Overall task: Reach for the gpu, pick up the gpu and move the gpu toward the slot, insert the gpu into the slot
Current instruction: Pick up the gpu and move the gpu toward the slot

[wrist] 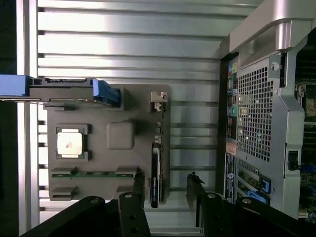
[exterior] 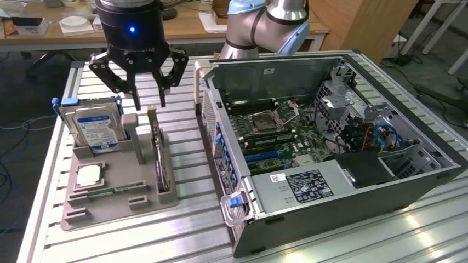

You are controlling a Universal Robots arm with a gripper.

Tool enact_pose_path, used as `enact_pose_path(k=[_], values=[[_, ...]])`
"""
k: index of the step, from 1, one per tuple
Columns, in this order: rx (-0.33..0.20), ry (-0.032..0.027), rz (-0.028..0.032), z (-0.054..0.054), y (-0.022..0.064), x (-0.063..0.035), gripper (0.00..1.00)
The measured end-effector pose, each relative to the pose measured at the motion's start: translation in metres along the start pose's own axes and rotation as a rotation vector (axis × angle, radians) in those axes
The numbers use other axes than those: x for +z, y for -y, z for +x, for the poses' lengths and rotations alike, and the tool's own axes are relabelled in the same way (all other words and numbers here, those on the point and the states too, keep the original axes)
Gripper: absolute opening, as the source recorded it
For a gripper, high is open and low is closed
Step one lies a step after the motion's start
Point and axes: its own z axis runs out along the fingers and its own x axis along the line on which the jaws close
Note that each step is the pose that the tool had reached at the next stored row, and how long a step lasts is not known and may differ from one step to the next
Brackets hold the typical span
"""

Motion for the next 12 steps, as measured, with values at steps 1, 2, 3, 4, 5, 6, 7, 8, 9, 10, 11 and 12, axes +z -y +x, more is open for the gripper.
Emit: enact_pose_path(k=[1,2,3,4,5,6,7,8,9,10,11,12], values=[[0.000,-0.0001,0.0001,0.0000,0.0003,0.0007,0.47],[0.000,-0.0001,0.0001,0.0001,0.0007,0.0014,0.47],[0.000,-0.0002,0.0002,0.0001,0.0013,0.0020,0.47],[0.000,-0.0001,0.0001,0.0001,0.0019,0.0027,0.47],[0.000,-0.0001,0.0000,0.0001,0.0026,0.0032,0.47],[0.000,-0.0001,0.0000,0.0001,0.0034,0.0037,0.47],[0.000,-0.0001,0.0000,0.0001,0.0042,0.0042,0.47],[0.000,0.0000,0.0000,0.0002,0.0051,0.0048,0.47],[0.000,-0.0001,0.0000,0.0002,0.0060,0.0054,0.47],[0.000,0.0001,0.0000,0.0002,0.0067,0.0061,0.47],[0.000,0.0001,-0.0001,0.0003,0.0073,0.0068,0.47],[0.000,0.0000,0.0000,0.0003,0.0080,0.0074,0.47]])
